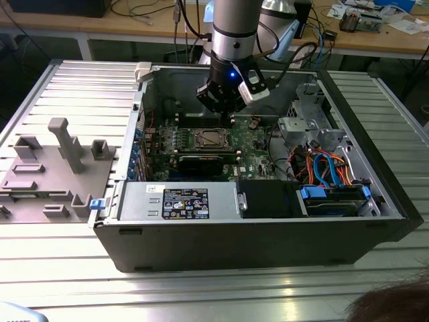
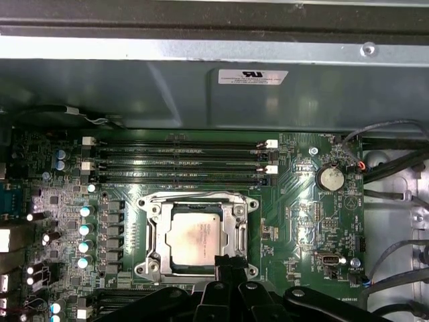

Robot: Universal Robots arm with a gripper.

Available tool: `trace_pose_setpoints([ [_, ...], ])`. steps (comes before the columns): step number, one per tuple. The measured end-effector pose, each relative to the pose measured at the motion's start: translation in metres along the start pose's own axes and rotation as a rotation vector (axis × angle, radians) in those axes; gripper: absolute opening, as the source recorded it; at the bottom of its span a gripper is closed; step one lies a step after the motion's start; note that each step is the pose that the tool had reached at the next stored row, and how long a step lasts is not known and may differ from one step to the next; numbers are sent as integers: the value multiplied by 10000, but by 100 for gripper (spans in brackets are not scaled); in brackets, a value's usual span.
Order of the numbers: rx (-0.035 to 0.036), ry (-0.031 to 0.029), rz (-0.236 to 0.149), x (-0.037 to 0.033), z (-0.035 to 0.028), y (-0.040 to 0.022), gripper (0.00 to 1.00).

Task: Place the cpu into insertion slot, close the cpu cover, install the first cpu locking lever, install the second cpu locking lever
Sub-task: 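Install the second cpu locking lever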

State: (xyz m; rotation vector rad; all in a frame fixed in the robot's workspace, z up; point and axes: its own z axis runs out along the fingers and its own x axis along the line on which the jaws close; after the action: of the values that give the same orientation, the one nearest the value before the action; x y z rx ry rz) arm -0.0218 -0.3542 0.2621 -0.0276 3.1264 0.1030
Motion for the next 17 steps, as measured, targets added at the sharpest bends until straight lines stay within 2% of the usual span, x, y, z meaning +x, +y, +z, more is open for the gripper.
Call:
trace_pose_setpoints([
  [17,0,0,-1,-1,3,-32,11],
])
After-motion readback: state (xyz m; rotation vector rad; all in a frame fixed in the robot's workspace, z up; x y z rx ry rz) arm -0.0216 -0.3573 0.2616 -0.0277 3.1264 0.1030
